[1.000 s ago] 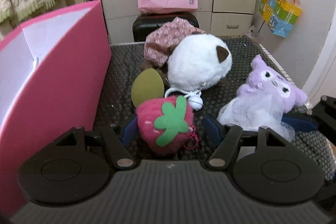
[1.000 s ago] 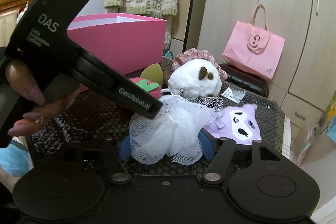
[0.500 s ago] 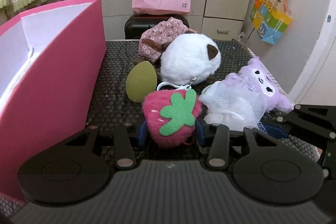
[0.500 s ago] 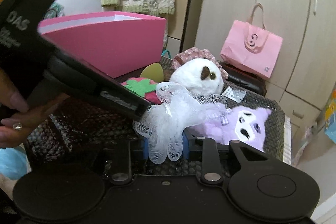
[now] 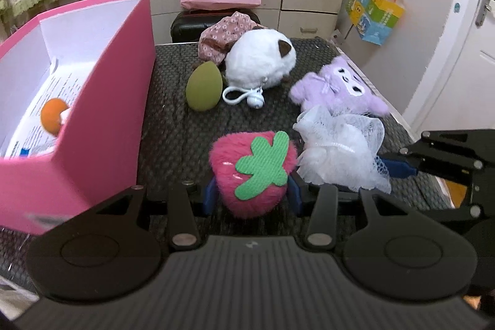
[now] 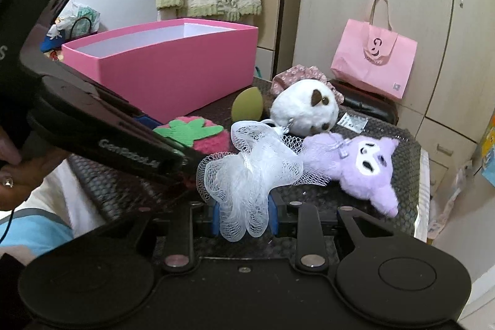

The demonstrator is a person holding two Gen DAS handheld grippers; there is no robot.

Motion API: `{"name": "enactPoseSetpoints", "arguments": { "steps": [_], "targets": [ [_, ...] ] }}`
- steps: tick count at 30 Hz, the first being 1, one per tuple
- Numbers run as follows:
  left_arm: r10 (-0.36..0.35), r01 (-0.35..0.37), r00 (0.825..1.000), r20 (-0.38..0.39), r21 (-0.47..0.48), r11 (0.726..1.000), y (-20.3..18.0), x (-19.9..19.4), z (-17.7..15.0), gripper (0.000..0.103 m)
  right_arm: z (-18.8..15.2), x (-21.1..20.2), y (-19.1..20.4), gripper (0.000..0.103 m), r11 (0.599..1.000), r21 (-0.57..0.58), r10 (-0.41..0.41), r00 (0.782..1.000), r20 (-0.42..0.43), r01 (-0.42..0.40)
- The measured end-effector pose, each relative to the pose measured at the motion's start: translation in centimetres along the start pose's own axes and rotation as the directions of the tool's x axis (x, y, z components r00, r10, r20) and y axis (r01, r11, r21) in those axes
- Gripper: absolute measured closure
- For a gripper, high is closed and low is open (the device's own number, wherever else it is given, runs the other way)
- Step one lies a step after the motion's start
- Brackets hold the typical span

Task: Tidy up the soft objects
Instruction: 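Grasp the mesh puff with the right gripper while the left gripper grasps the strawberry plush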

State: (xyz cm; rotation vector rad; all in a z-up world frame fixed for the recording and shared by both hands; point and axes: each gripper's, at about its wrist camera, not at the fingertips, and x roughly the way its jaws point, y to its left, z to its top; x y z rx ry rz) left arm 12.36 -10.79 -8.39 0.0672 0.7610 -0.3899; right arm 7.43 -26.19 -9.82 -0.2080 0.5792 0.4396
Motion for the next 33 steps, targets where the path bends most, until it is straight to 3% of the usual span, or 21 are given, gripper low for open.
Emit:
{"name": "enactPoseSetpoints", "arguments": {
  "steps": [11, 18, 28, 33],
  "targets": [
    [-0.045, 0.045, 0.998, -0.045, -0.013, 0.999, 2.5, -3.6, -2.2, 0.059, 0.3, -2.8, 2.4, 0.07, 1.0, 0.013, 0.026, 0.998, -0.053, -0.025],
    [-0.054, 0.054, 0.997, -0.055, -0.006, 0.999, 5.1, -6.3, -2.6, 0.059, 1.7, -3.7, 4.5, 0.07, 0.994, 0.021, 0.104, 0.993, -0.058, -0.103],
    [-0.124, 0.124, 0.988, -0.094, -0.008, 0.992, 9.8, -11.1, -1.8, 0.059, 5.4, -3.2, 8.0, 0.07, 0.969, 0.024, 0.249, 0.966, -0.067, -0.248],
    [-0.161, 0.159, 0.984, -0.078, -0.029, 0.987, 12.1, -12.8, -0.4, 0.059, 8.1, -2.6, 10.1, 0.07, 0.971, -0.052, 0.232, 0.972, -0.039, -0.234]
  ]
}}
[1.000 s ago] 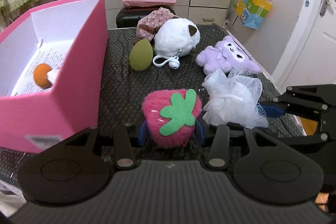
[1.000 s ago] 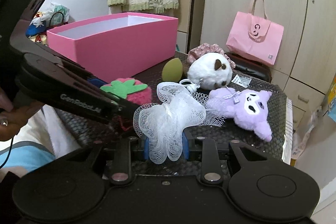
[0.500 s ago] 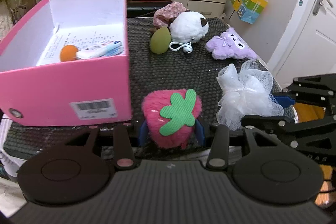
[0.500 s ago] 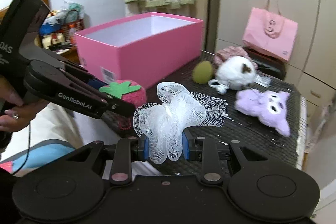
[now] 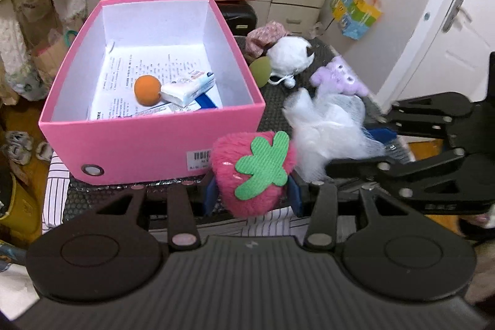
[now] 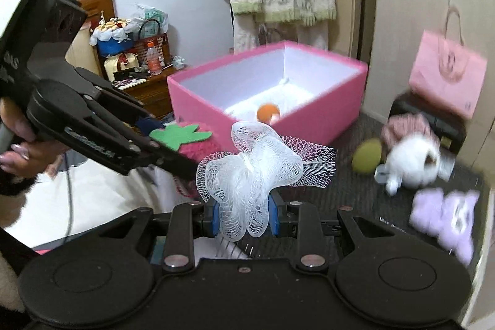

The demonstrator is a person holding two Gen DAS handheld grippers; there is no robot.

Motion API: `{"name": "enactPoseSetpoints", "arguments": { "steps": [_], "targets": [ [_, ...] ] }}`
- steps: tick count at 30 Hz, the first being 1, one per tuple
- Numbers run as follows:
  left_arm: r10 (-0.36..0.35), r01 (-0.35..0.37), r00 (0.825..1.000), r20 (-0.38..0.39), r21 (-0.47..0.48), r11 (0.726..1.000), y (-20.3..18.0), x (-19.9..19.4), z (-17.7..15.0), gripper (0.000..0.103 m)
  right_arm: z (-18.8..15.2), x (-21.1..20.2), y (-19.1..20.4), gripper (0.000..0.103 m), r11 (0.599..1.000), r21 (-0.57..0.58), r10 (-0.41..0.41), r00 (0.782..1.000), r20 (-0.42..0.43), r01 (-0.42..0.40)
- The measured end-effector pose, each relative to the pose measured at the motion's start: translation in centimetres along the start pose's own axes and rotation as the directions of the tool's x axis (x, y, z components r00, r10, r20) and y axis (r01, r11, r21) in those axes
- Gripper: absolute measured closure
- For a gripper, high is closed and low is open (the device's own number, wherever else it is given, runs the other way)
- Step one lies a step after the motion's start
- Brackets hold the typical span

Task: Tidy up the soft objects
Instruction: 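Carry the mesh puff and strawberry plush into the pink box and open both grippers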

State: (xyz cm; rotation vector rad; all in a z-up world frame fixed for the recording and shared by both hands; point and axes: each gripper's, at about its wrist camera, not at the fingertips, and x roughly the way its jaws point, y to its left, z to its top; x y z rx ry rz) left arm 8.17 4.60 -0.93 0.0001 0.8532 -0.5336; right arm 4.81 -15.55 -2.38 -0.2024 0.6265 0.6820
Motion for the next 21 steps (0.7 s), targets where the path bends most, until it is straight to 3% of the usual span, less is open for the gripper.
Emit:
{"name": "enactPoseSetpoints", "arguments": {
  "steps": [3, 10, 17, 21],
  "targets": [
    [-0.022, 0.022, 1.0, 0.012, 0.008, 1.0, 0.9, -0.6, 1.4, 0.059, 2.1, 0.6, 0.5, 0.07, 1.0, -0.025, 0.008, 1.0, 0.024, -0.007],
    [0.044, -0.048, 0.995, 0.091, 0.045, 0.998, 2.9, -0.8, 4.3, 0.059, 6.5, 2.7, -0.1, 0.07, 0.999, -0.041, -0.003, 0.998, 0.065, 0.006],
    [0.133, -0.138, 0.989, 0.061, 0.074, 0.988, 5.6, 1.5, 7.8, 0.059, 9.9, 6.8, -2.4, 0.07, 0.999, 0.018, 0.04, 0.997, 0.064, -0.041],
    [0.178, -0.178, 0.984, 0.001, 0.057, 0.982, 7.8, 3.2, 8.8, 0.059, 11.4, 9.8, -4.6, 0.07, 0.986, 0.1, 0.134, 0.991, 0.007, -0.134]
  ]
}}
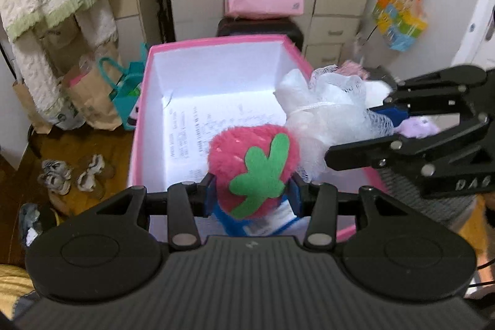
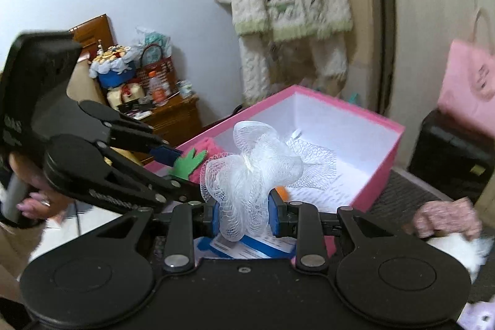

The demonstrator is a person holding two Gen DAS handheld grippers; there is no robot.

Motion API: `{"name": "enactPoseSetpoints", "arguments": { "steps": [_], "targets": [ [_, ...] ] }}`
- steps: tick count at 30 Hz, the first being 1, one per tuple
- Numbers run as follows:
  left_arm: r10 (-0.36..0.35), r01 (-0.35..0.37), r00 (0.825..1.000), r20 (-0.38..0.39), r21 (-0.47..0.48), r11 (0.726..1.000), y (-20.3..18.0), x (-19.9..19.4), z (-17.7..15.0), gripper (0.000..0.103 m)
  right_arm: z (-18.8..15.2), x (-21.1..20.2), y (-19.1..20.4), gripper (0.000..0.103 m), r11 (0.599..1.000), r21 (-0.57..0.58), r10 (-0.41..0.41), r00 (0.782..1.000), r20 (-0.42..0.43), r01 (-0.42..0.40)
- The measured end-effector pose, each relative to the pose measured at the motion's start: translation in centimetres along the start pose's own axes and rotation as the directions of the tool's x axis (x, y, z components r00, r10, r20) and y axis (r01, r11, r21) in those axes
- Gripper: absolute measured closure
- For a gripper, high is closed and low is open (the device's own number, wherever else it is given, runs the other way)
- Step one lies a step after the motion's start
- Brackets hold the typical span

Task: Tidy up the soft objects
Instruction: 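Carry the mesh puff and strawberry plush into the pink box and open both grippers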

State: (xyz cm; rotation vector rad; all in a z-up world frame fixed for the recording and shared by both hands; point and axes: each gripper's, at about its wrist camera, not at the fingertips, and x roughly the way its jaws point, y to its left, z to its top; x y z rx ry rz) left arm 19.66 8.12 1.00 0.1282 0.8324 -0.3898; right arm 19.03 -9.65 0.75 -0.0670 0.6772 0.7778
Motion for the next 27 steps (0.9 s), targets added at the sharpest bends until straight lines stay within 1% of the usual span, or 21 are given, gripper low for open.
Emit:
{"name": "enactPoseSetpoints", "arguments": {
  "steps": [3, 6, 8, 10, 12, 13, 14, 15, 18, 20, 21, 24, 25, 27],
  "targets": [
    [0.041, -0.04, 0.998, -0.05, 0.022, 0.999, 0.9, 1.4, 0.0, 0.059, 1.0, 2.4, -1.2, 0.07, 0.999, 0.035, 0.029, 0.998, -0.055, -0.028],
    [0.085, -0.08, 0.993, -0.08, 0.063, 0.995, 1.1, 2.5, -0.4, 0.059, 1.8, 4.8, -2.2, 0.07, 0.994, 0.084, 0.084, 0.991, -0.107, -0.075],
    [0.096, -0.089, 0.991, -0.093, 0.076, 0.993, 1.2, 3.0, -0.8, 0.059, 2.2, 6.3, -2.6, 0.07, 0.99, 0.103, 0.109, 0.984, -0.14, -0.095],
    [0.102, -0.093, 0.989, -0.11, 0.084, 0.992, 1.5, 3.6, -1.0, 0.059, 2.3, 7.6, -2.7, 0.07, 0.99, 0.112, 0.108, 0.981, -0.163, -0.09],
    [0.135, -0.124, 0.987, -0.089, 0.121, 0.985, 1.3, 3.5, -1.2, 0.057, 2.6, 8.6, -2.6, 0.07, 0.991, 0.108, 0.096, 0.978, -0.183, -0.077],
    [0.156, -0.144, 0.984, -0.081, 0.14, 0.98, 1.1, 3.5, -1.2, 0.054, 2.8, 9.2, -2.6, 0.07, 0.992, 0.105, 0.087, 0.977, -0.194, -0.067],
    [0.163, -0.15, 0.984, -0.074, 0.154, 0.977, 0.9, 3.4, -1.2, 0.051, 2.9, 9.6, -2.6, 0.069, 0.992, 0.106, 0.083, 0.976, -0.202, -0.062],
    [0.162, -0.148, 0.984, -0.074, 0.162, 0.976, 0.8, 3.3, -1.2, 0.046, 3.2, 10.0, -2.7, 0.069, 0.992, 0.111, 0.08, 0.975, -0.208, -0.057],
    [0.152, -0.137, 0.985, -0.077, 0.171, 0.976, 0.8, 3.1, -1.1, 0.04, 4.0, 11.0, -3.2, 0.069, 0.992, 0.119, 0.062, 0.974, -0.218, -0.036],
    [0.157, -0.144, 0.985, -0.07, 0.172, 0.975, 0.9, 2.8, -1.1, 0.039, 4.5, 11.8, -3.3, 0.068, 0.992, 0.125, 0.058, 0.972, -0.226, -0.03],
    [0.151, -0.138, 0.986, -0.067, 0.165, 0.977, 1.0, 2.6, -1.2, 0.039, 4.7, 12.2, -3.3, 0.063, 0.991, 0.128, 0.062, 0.97, -0.236, -0.032],
    [0.137, -0.126, 0.988, -0.067, 0.141, 0.982, 1.2, 2.3, -1.2, 0.038, 4.6, 13.0, -3.2, 0.058, 0.99, 0.136, 0.063, 0.962, -0.265, -0.027],
    [0.143, -0.133, 0.988, -0.062, 0.14, 0.981, 1.0, 2.2, -1.2, 0.038, 4.5, 13.2, -3.1, 0.055, 0.99, 0.138, 0.073, 0.959, -0.273, -0.036],
    [0.169, -0.162, 0.985, -0.035, 0.144, 0.976, 0.7, 1.8, -1.1, 0.032, 4.3, 13.3, -3.2, 0.051, 0.986, 0.16, 0.086, 0.955, -0.282, -0.042]
  ]
}}
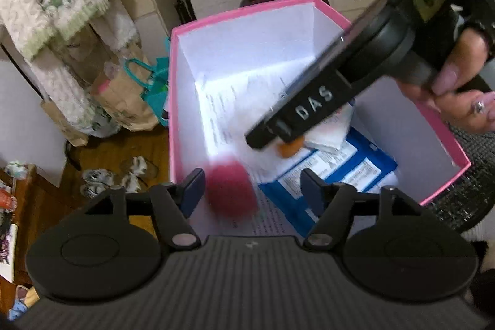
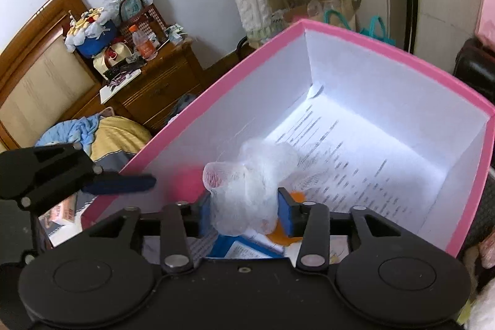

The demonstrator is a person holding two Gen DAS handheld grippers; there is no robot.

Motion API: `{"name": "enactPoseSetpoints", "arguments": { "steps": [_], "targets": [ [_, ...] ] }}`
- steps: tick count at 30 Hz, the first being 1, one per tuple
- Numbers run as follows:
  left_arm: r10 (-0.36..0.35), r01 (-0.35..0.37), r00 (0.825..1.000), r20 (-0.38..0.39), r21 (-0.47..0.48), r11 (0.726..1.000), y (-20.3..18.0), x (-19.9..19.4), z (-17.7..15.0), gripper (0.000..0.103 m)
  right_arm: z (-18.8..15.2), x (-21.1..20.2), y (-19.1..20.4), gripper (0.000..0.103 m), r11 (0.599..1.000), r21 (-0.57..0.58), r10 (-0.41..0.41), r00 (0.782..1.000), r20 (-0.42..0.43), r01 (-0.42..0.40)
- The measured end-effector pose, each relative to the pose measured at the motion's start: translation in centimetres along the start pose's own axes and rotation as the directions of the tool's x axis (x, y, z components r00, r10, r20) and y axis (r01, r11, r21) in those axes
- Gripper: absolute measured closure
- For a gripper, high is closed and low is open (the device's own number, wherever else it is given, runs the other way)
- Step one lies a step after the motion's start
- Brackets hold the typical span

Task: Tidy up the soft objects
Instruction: 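Carry the mesh puff and strawberry plush into the pink box and open both grippers, then withdraw both grippers from the box and move toward the lavender bunny plush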

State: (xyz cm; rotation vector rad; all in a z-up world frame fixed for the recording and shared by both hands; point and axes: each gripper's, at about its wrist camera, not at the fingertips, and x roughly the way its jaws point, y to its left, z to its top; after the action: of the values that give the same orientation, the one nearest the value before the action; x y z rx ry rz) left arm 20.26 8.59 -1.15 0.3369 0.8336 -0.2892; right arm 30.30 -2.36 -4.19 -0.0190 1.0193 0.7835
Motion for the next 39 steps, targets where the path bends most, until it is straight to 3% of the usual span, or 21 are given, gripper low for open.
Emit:
{"name": "enactPoseSetpoints", "arguments": {
  "steps": [3, 9, 15, 25, 32, 39],
  "targets": [
    [0.028, -0.028, 0.999, 0.046, 0.004, 1.0, 0.1, -1.0, 0.1, 0.031, -0.2, -0.9, 0.0, 0.047, 1.0, 0.014, -0.01, 1.0, 0.016, 0.01],
    [0.012, -0.011, 0.998, 0.062, -0.023, 1.0, 0.4, -2.5, 0.1, 0.03, -1.4, -4.7, 0.9, 0.046, 0.999, -0.034, -0.032, 0.996, 0.077, 0.035],
    [-0.054, 0.057, 0.996, 0.066, -0.049, 0.997, 0.0, -4.3, -0.5, 0.03, -3.8, -9.0, 2.3, 0.042, 0.991, -0.102, -0.066, 0.986, 0.154, 0.082],
    [-0.11, 0.111, 0.989, 0.099, -0.005, 0.994, -2.8, -8.1, -0.4, 0.03, -8.4, -15.0, 3.3, 0.042, 0.977, -0.151, -0.116, 0.966, 0.231, 0.153],
    [-0.178, 0.176, 0.97, 0.166, 0.029, 0.984, -5.6, -10.7, 0.0, 0.026, -12.9, -20.1, 3.8, 0.039, 0.962, -0.166, -0.158, 0.939, 0.305, 0.216],
    [-0.265, 0.252, 0.949, 0.17, 0.096, 0.963, -9.5, -10.5, 0.7, 0.026, -18.1, -23.0, 3.3, 0.035, 0.947, -0.149, -0.219, 0.909, 0.355, 0.286]
  ]
}}
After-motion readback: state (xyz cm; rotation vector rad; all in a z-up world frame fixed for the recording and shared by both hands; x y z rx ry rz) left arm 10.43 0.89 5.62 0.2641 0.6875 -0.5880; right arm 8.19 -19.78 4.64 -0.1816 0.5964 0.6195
